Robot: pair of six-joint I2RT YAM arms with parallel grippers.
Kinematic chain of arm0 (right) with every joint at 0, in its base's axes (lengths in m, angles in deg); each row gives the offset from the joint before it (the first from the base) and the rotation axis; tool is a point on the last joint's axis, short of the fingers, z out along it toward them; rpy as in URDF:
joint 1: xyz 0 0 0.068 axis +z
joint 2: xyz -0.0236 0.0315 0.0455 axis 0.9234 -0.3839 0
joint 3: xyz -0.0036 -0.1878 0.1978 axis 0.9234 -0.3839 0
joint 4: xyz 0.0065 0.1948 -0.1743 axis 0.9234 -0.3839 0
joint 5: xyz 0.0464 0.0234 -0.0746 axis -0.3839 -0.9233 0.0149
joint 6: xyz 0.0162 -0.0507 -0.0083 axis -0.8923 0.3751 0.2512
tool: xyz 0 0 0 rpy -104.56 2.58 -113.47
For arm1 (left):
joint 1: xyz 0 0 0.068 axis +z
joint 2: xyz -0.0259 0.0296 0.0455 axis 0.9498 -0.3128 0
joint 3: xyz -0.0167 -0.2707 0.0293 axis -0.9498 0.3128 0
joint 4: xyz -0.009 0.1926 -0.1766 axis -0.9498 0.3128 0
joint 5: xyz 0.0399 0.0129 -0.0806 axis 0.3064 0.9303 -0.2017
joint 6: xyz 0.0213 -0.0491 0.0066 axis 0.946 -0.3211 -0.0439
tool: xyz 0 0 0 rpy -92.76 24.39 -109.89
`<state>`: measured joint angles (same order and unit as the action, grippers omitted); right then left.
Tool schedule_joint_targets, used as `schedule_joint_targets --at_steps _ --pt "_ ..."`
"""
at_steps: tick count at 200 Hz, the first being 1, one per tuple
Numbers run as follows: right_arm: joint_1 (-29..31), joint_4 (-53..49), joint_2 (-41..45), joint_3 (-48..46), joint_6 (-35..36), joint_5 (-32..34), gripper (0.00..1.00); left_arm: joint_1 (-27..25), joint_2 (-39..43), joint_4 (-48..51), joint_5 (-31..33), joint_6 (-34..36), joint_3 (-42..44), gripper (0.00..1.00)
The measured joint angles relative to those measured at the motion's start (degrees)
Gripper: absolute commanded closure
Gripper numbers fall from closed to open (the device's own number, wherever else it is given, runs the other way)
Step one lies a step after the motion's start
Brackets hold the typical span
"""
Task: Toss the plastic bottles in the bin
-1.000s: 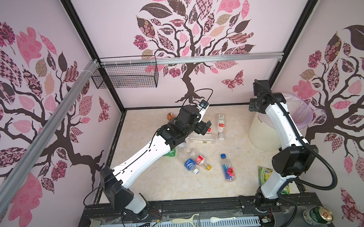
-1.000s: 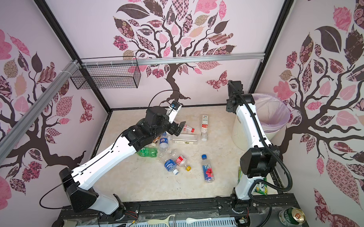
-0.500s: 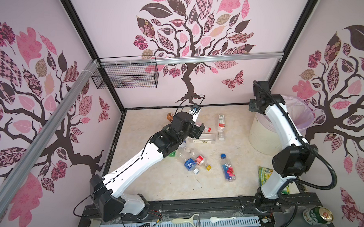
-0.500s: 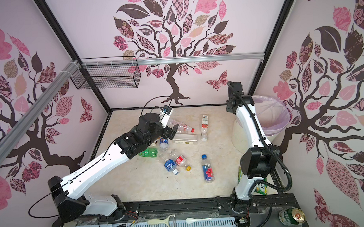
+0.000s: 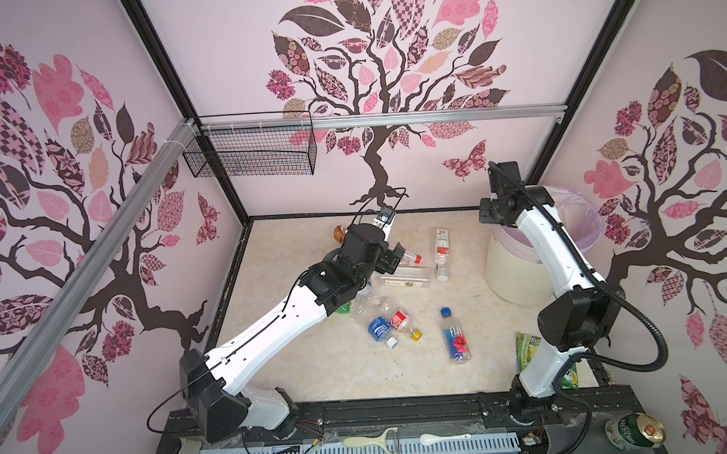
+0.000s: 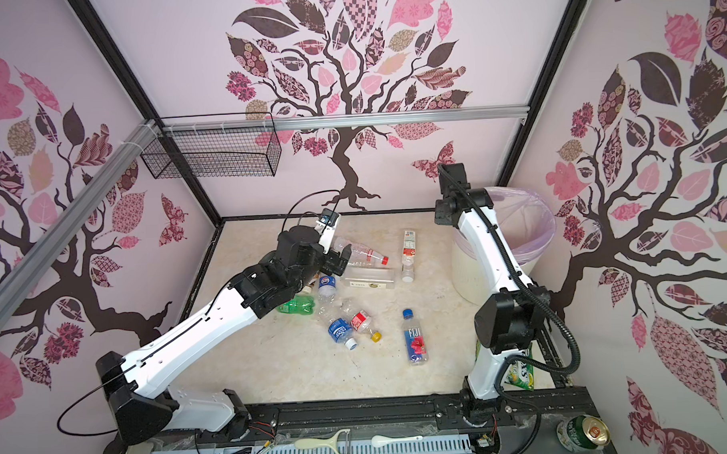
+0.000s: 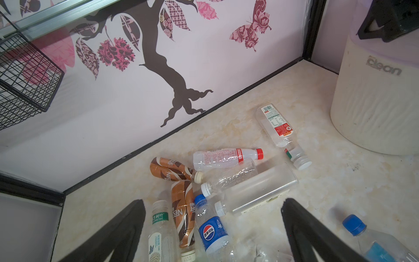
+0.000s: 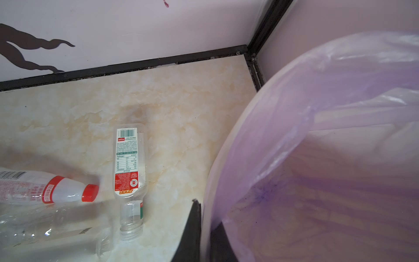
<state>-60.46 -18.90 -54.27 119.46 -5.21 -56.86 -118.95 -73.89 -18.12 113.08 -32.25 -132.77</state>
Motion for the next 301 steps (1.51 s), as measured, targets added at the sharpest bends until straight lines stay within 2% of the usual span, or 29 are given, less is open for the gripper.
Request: schedule_joint_targets --at_steps 30,69,108,151,163,178,186,192,206,222,252,301 --pt "0.1 0.1 -3.7 5.4 -1.6 -3.5 1.00 0.0 0.0 0.3 1.4 -0.9 0.0 0.02" --pt "0.2 0.8 -6.9 9.7 -1.9 -4.8 1.00 0.0 -0.1 1.7 2.4 -3.4 -0.2 0.02" --pt "0.2 -0.6 -14.6 20.3 -1.8 -5.0 1.00 0.0 -0.1 3.8 2.4 -6.8 -0.4 0.02" --pt "0.2 -0.3 -20.1 28.6 -2.5 -6.4 1.00 0.0 -0.1 4.6 3.1 -7.1 -0.3 0.02" --pt "0.2 -0.3 -21.4 30.3 -2.9 -6.6 0.83 0.0 -0.1 5.0 3.5 -7.1 -0.3 0.02" --pt "0.2 1.1 -22.2 31.0 -3.9 -7.2 0.72 0.0 -0.1 5.4 4.2 -7.1 -0.3 0.02" --pt "0.2 1.7 -22.6 31.2 -4.5 -7.5 0.56 0.0 -0.1 5.6 4.7 -7.1 -0.3 0.02" --pt "0.2 2.1 -22.9 31.2 -4.9 -7.5 0.49 0.0 -0.1 5.7 5.1 -7.1 -0.3 0.02" --pt "0.2 2.5 -23.1 31.6 -5.1 -7.5 0.41 0.0 -0.2 5.9 6.1 -7.0 -0.3 0.02" --pt "0.2 2.6 -23.1 31.9 -4.5 -7.1 0.24 0.0 -0.2 6.1 7.5 -6.9 -0.3 0.02" --pt "0.2 3.0 -23.1 32.9 -4.7 -5.5 0.02 0.0 -0.2 6.5 9.6 -6.8 -0.2 0.02" --pt "0.3 4.2 -21.9 36.2 -5.4 -4.5 0.01 0.0 1.0 7.1 11.0 -7.3 2.0 0.02"
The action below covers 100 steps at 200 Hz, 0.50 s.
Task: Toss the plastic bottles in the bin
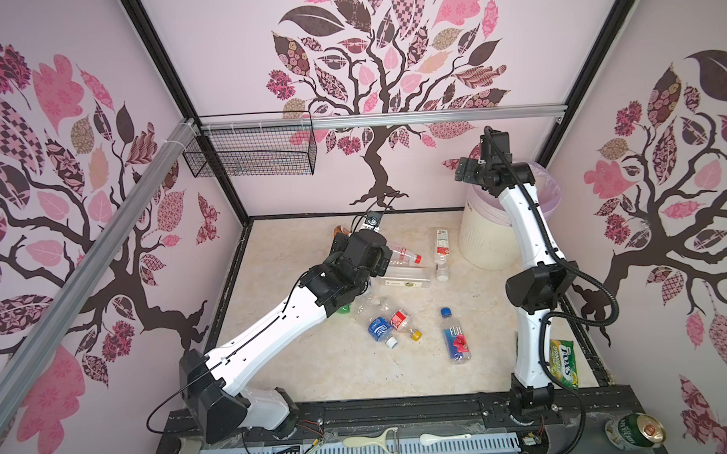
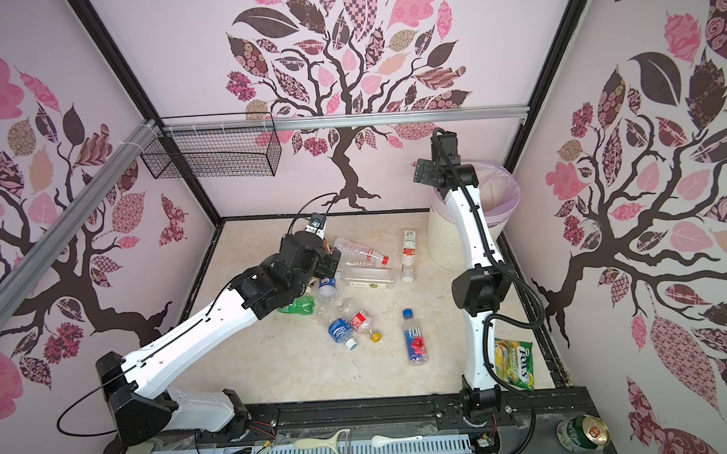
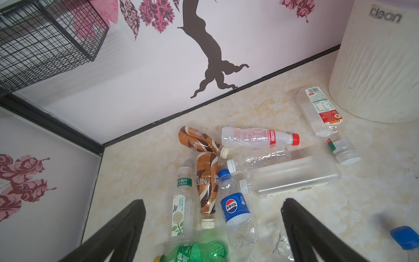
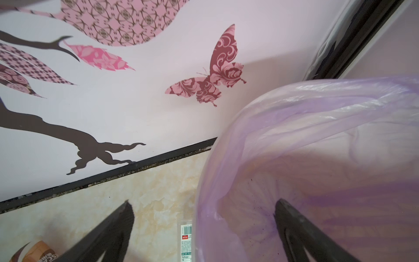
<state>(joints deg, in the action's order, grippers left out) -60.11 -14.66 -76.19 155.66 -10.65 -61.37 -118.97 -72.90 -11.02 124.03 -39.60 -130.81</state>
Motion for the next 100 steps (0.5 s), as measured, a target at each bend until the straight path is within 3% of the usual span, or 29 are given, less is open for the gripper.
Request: schedule_joint_targets --at_steps 59,100 --pt "2.6 -1.9 10.8 -5.5 -2.4 0.0 0.00 0.1 3.3 4.2 -2.7 -5.0 1.5 0.02" --pt "11.8 -4.8 16.7 -13.7 -1.2 6.6 0.01 0.7 3.4 10.8 -6.6 -11.2 1.4 0.02"
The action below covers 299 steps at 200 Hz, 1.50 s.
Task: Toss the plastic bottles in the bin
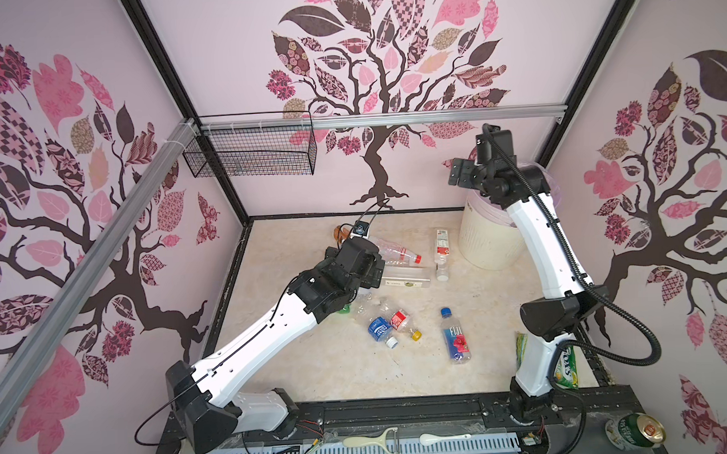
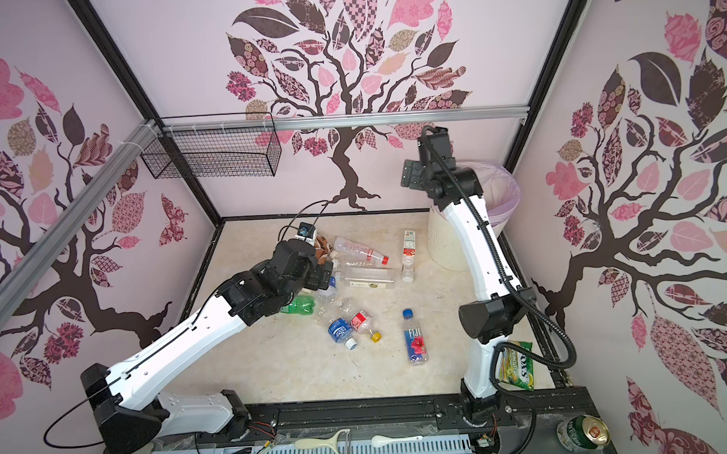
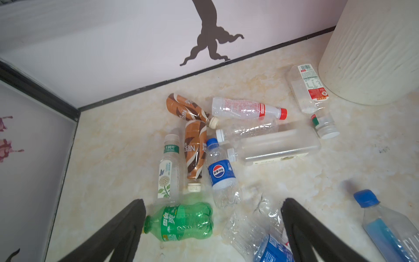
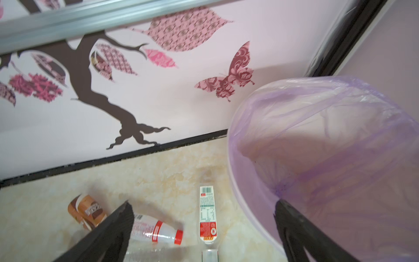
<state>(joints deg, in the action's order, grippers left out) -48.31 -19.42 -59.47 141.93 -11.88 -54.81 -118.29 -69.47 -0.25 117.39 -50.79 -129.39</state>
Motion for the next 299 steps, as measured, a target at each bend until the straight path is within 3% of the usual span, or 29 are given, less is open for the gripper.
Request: schedule_joint_targets --at_steps 33,56,118,166,213,257,299 --pt "8.6 -1.5 2.3 -12.0 -0.8 4.3 0.00 0.3 1.6 2.6 -4.3 -4.6 2.2 0.02" --pt "12.1 -1.4 6.5 -26.1 -3.2 5.4 0.00 0.9 6.1 3.3 -7.3 -7.5 7.1 0.02" --pt "12.6 -1.2 26.9 -58.1 -10.6 2.2 0.00 4.9 12.8 2.4 -18.4 -12.1 15.5 0.02" --pt "12.7 0.7 36.3 -76.1 -13.4 -6.7 0.01 5.4 11.8 1.4 -24.0 -14.9 18.3 0.02" --pt "14.1 4.1 37.5 -85.9 -15.7 -14.2 0.00 5.6 9.6 0.2 -27.4 -17.7 19.0 0.02" --pt "15.3 8.7 37.4 -89.1 -17.0 -18.6 0.01 5.7 9.7 0.2 -28.2 -19.8 20.3 0.02" --pt "15.4 13.3 33.3 -89.3 -17.8 -20.1 0.16 5.7 9.8 0.3 -28.8 -20.6 20.3 0.02"
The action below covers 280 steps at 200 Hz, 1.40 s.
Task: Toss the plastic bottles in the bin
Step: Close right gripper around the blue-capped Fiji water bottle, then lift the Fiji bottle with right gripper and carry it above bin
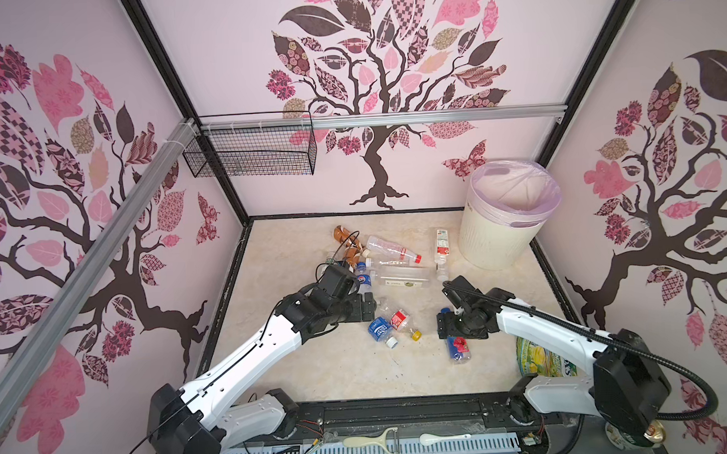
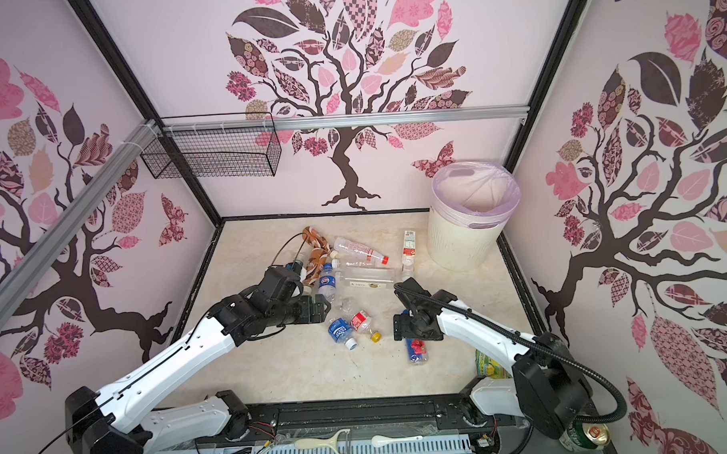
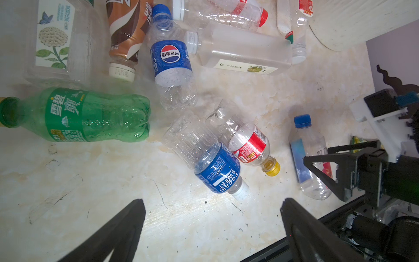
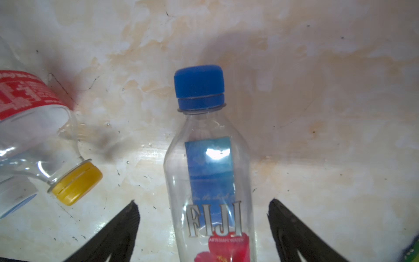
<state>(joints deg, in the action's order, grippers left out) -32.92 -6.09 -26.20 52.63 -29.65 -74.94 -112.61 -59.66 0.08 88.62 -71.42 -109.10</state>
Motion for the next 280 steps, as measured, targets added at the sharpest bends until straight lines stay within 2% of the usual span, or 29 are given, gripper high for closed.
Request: schedule_joint_targets --at_steps 43,74,117,143,173,234,280 --pt "0.0 2.4 -4.1 -0.7 0.2 0.8 0.37 0.0 -0.1 0.0 -0.3 -1.2 0.0 0.02" --pt "0.1 2.8 -4.3 -1.0 -0.1 1.6 0.56 0.2 -0.2 0.0 -0.2 -1.7 0.0 0.02" --pt "0.1 0.1 -4.3 4.2 0.6 3.3 0.58 0.6 -0.2 -0.3 0.0 -1.7 -0.3 0.02" --pt "0.1 -2.3 -4.3 14.4 1.5 5.3 0.59 0.7 -0.9 -0.4 0.3 -1.1 -3.1 0.02" --pt "0.1 -4.1 -4.3 28.8 3.6 9.3 0.59 0.9 -2.3 -3.0 0.8 0.0 -10.7 0.02" --pt "-0.9 -4.0 -5.1 57.5 10.8 24.3 0.60 1.0 -9.7 -12.8 0.6 2.3 -28.4 0.02" --pt "-1.6 7.5 -5.8 68.0 24.1 38.1 0.61 1.0 -14.6 -20.5 -1.1 2.6 -35.1 0.02"
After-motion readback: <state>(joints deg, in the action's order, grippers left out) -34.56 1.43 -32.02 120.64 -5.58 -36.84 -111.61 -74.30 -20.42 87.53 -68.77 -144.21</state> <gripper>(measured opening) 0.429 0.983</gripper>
